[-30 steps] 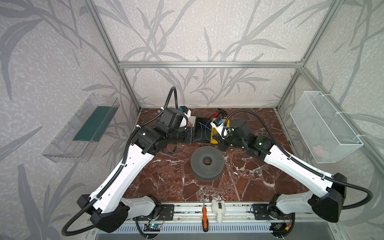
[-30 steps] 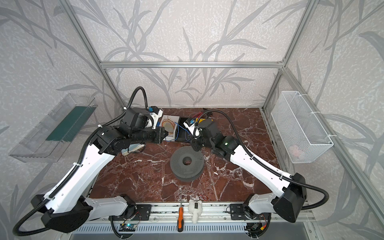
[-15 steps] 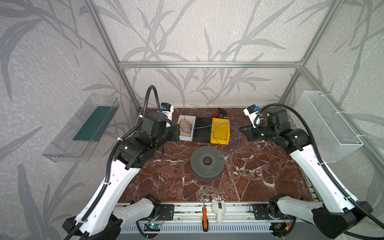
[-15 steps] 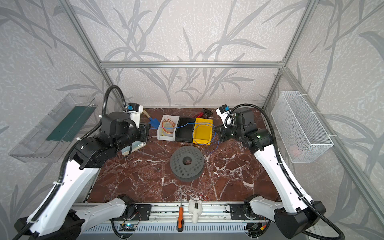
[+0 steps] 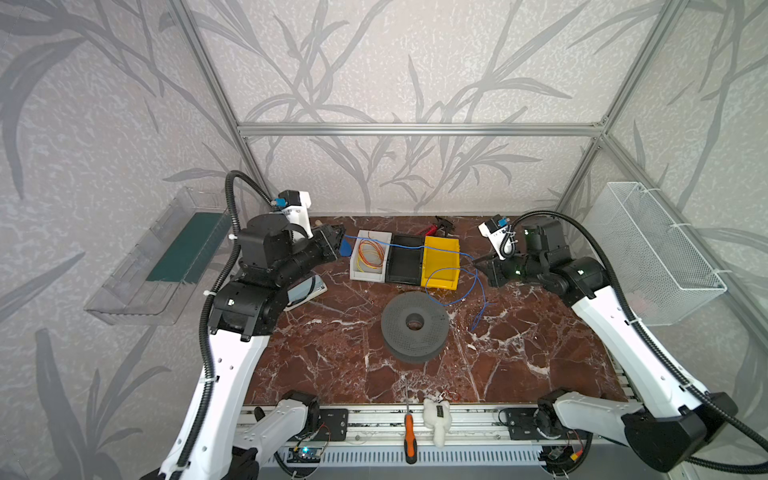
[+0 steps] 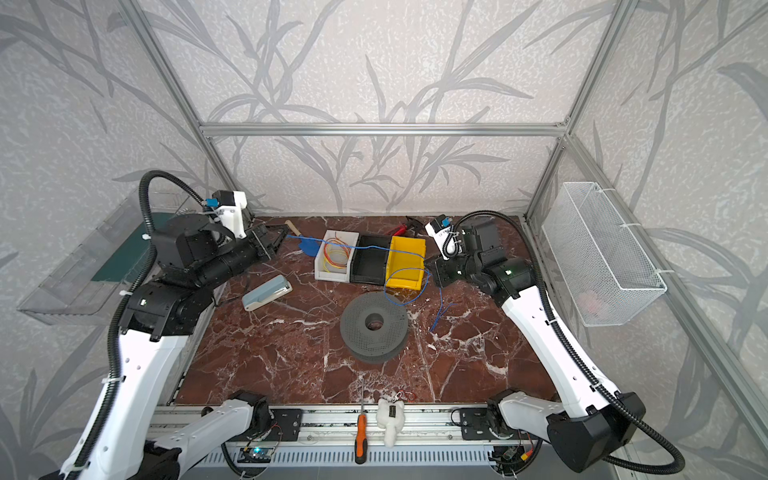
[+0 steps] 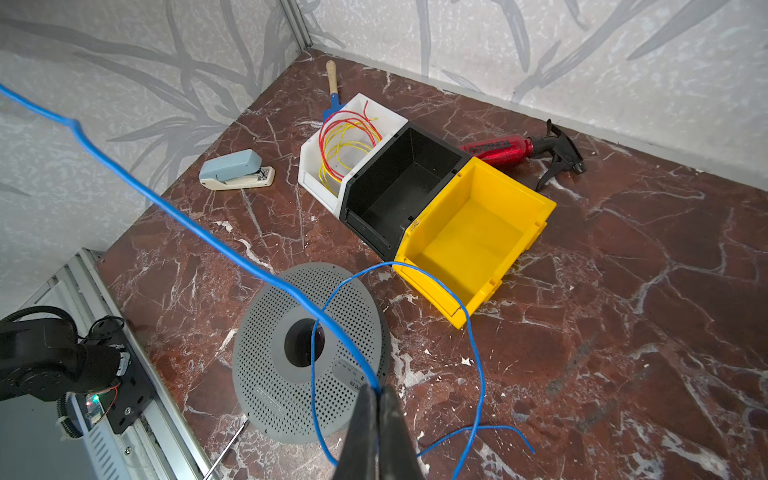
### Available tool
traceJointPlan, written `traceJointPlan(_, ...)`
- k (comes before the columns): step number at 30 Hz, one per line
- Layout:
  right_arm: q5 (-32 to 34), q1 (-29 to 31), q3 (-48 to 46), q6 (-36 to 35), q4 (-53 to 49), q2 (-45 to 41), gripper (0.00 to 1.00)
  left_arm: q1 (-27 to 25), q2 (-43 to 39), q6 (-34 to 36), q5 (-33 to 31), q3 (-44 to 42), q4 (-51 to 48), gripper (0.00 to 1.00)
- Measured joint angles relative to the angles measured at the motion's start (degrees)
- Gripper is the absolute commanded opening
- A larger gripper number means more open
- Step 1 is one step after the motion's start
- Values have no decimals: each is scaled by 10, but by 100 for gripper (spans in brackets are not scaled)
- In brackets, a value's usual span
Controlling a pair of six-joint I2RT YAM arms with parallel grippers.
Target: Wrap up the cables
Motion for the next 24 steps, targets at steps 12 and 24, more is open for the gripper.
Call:
traceJointPlan(12, -10, 14, -9, -12, 44, 7, 0, 87, -21, -188, 35, -107, 151, 0)
traceJointPlan(24, 84, -14, 7, -14, -57, 39, 0, 295, 85, -460, 122, -191, 575, 0)
